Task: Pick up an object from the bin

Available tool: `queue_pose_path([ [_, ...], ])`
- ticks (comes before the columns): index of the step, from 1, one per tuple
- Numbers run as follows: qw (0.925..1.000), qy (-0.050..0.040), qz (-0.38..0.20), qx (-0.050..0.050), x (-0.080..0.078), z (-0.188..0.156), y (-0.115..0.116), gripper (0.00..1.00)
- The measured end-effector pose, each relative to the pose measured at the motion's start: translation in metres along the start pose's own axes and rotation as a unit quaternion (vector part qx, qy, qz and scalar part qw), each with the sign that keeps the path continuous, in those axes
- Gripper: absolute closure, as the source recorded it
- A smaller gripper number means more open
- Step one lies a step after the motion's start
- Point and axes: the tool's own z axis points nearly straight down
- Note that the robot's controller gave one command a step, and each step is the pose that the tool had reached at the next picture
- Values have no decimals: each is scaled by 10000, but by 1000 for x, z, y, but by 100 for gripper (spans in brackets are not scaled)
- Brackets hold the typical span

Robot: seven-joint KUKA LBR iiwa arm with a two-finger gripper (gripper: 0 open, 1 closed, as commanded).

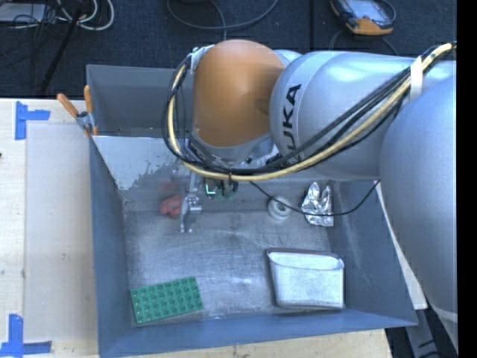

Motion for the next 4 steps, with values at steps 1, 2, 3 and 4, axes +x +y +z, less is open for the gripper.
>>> queue_pose_path([
  [1, 9870, -88, -1605, 0, 90, 130, 3, 0],
  [2, 9935, -40, -1138, -11, 121, 105, 38, 0],
  [3, 9980, -25, -635, 2, 122, 106, 26, 0],
  [4, 9996, -24, -279, -17, 119, 131, 19, 0],
])
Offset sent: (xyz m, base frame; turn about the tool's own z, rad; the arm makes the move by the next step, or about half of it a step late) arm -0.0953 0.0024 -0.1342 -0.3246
